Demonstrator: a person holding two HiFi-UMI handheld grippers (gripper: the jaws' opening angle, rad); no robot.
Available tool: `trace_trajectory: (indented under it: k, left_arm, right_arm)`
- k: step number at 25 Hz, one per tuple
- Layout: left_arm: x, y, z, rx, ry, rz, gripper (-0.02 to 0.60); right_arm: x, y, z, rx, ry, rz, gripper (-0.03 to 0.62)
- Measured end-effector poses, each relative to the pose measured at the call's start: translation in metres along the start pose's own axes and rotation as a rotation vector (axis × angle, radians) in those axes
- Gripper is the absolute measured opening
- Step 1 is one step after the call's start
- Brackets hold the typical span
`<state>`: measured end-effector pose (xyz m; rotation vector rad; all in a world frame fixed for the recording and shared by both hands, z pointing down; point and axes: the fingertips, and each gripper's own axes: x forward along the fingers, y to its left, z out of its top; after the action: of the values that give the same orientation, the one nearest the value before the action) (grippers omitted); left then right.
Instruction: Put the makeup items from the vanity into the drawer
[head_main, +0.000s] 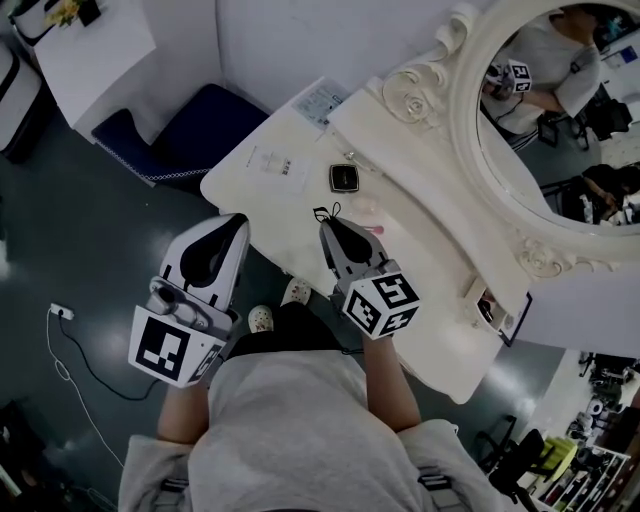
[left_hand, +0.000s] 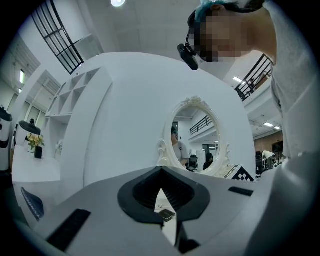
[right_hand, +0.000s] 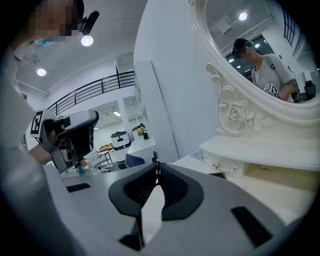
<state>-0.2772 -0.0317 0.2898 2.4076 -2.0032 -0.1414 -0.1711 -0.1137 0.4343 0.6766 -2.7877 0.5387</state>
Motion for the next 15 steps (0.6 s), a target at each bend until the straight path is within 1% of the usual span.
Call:
trace_trajectory:
  k: [4,9,11,14,15]
  left_arm:
    - [-0.002,-0.005,-0.001,-0.006,-0.002,-0.025,0.014]
    - [-0.003,-0.012,0.0,-0.013,-0.013,-0.067,0.014]
    - [-0.003,-0.016,0.0,-0.014,-0.016,-0.086,0.014]
    - [-0.004,-0.021,-0.004,-0.013,0.001,-0.124,0.014]
    - [-0.003,-0.024,-0.002,-0.015,-0.007,-0.133,0.014]
  right_arm:
    - [-0.011,0.009,0.011,0.013,-0.062,-0.005,0.035]
    - [-0.026,0.018,0.024,0.003,-0.119,-0.023,0.035]
    - [-0.033,0.022,0.03,0.004,-0.144,-0.031,0.035]
    - [-0.043,0.027,0.037,-0.002,-0.177,-0.048,0.035]
    - [-0.046,0.029,0.039,-0.007,-0.186,-0.055,0.035]
